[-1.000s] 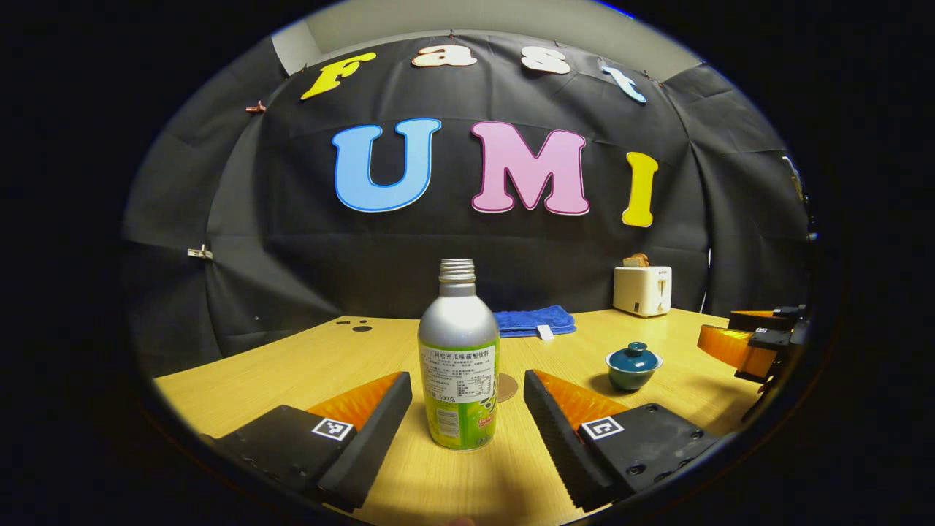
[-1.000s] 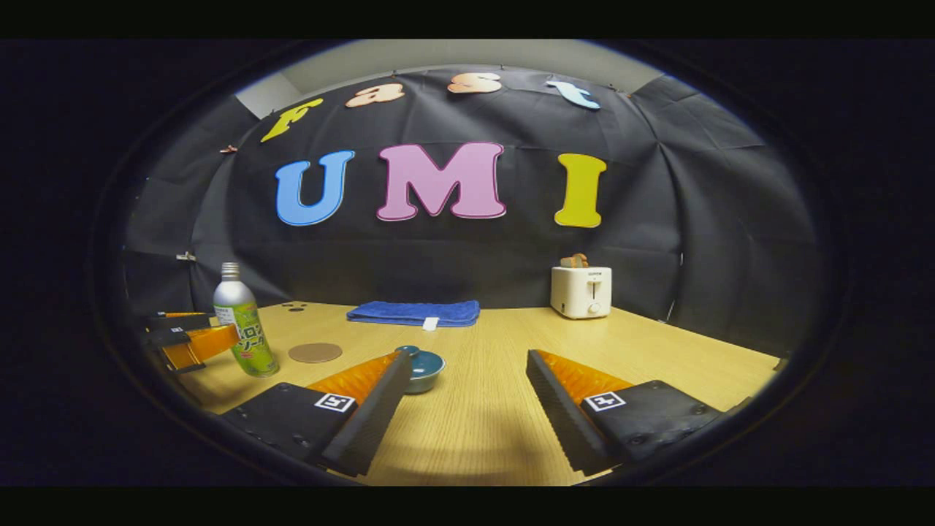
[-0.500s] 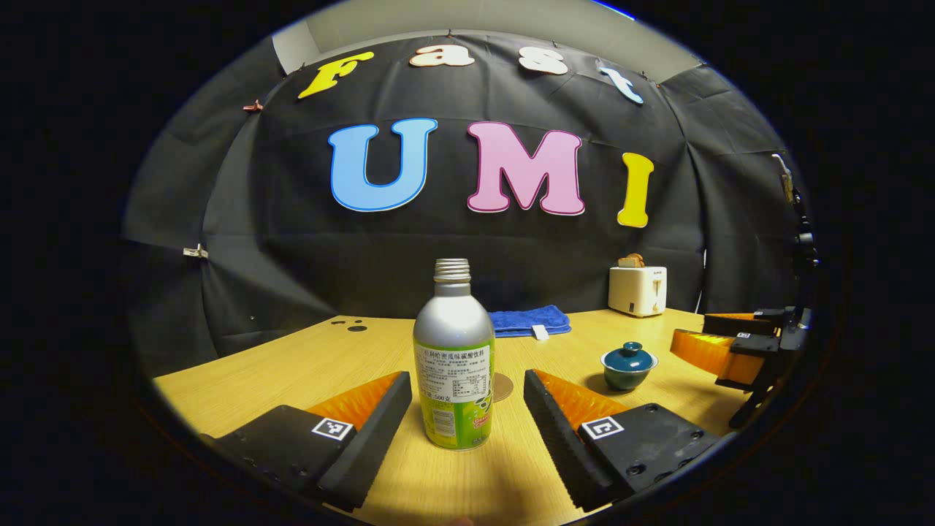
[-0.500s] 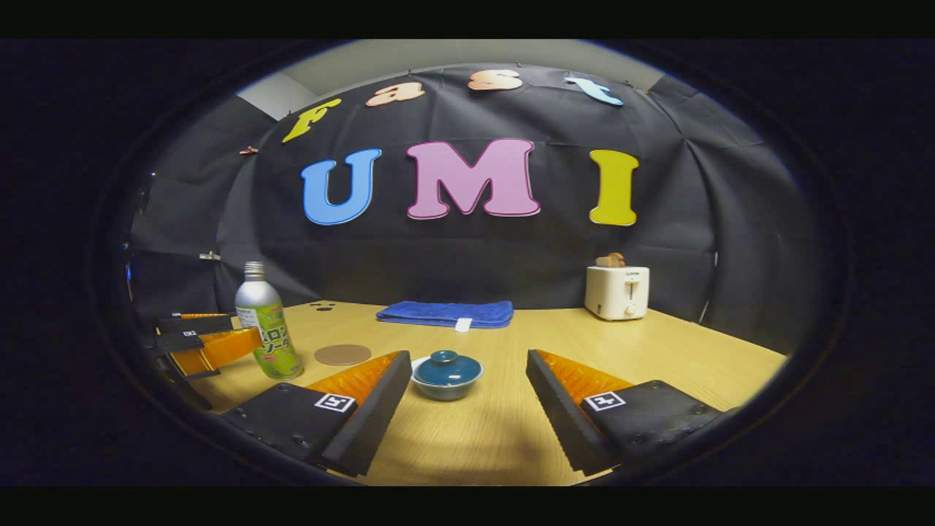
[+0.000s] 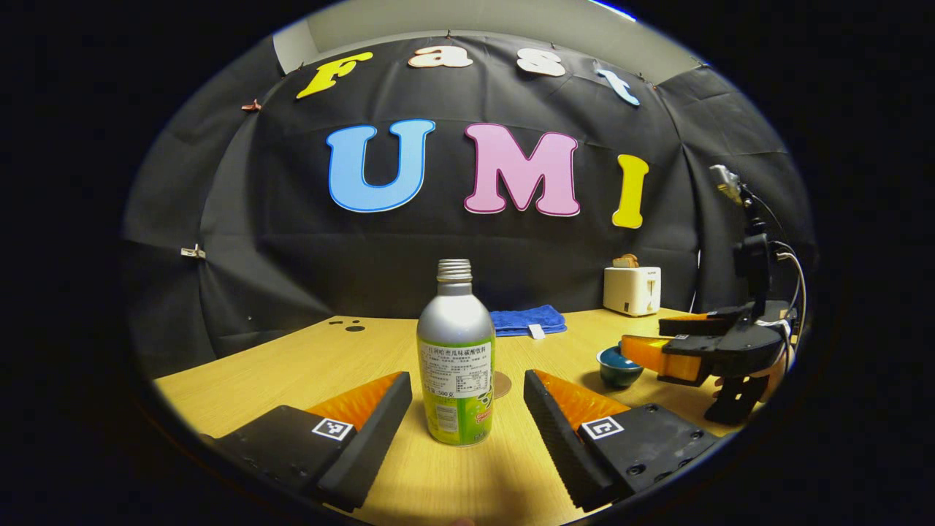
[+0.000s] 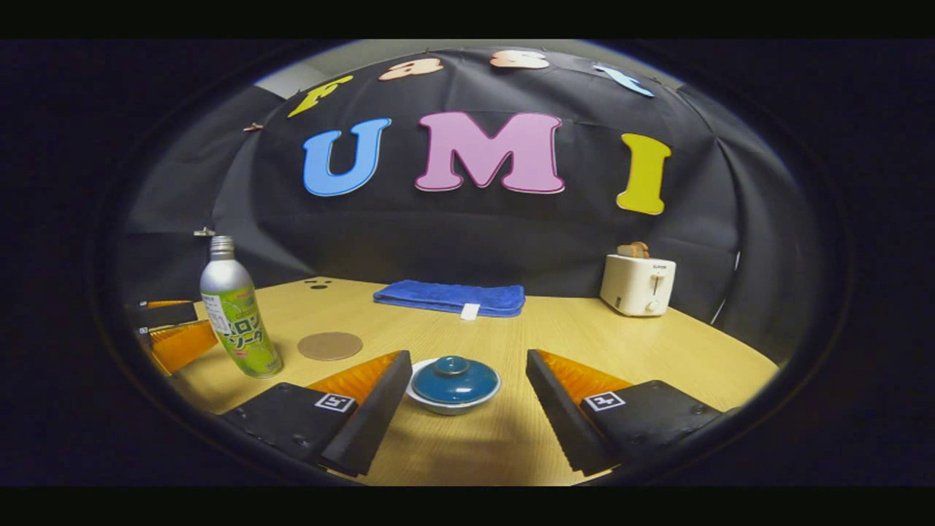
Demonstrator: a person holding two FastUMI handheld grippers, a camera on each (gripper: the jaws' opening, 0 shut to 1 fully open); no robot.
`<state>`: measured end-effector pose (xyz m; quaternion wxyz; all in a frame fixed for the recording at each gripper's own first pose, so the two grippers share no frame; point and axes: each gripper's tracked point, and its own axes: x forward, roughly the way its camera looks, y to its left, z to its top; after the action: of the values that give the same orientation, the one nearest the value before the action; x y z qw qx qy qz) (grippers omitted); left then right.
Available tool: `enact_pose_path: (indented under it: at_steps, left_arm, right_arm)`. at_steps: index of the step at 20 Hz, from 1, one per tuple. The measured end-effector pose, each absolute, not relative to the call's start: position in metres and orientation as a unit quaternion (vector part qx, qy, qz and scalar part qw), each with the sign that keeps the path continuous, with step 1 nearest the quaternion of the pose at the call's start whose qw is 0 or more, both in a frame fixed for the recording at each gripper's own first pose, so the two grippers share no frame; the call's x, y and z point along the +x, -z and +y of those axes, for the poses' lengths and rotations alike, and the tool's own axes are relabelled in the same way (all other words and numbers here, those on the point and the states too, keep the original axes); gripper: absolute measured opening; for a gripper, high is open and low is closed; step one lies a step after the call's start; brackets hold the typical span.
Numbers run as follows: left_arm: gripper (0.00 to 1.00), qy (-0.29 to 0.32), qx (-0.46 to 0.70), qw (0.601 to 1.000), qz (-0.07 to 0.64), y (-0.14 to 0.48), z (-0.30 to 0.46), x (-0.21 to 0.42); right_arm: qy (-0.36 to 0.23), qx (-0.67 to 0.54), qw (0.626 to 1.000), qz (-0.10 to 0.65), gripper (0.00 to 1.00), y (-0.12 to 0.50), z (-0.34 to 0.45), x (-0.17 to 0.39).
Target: Open the teacup lid with one hand, grasp the water bottle and pour water into the teacup with the other hand; after pouring, place the water bottle on the coaster and then close the teacup lid.
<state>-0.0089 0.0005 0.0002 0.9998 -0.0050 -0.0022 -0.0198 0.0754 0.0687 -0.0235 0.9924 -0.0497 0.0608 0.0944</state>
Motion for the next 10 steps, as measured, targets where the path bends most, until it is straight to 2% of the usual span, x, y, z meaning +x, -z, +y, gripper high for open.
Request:
enact_pose_path:
  at_steps: [2,3,5,10]
  left_arm:
    - [0.98,0.023,-0.005,1.000,-0.002,-0.001,-0.001,-0.009]
    - [0.98,0.024,-0.005,1.000,-0.002,0.000,-0.002,-0.009]
    - [0.98,0.026,-0.005,1.000,-0.002,0.000,-0.002,-0.009]
    - [0.98,0.026,-0.005,1.000,-0.002,0.000,-0.002,-0.009]
  right_arm:
    - [-0.092,-0.065,0.991,0.067,0.93,0.026,0.072,0.085]
    - [-0.092,-0.068,0.991,0.071,0.79,0.029,0.072,0.090]
    - [-0.092,-0.064,0.990,0.084,0.65,0.032,0.073,0.096]
    - [-0.104,-0.068,0.986,0.111,0.65,0.042,0.079,0.102]
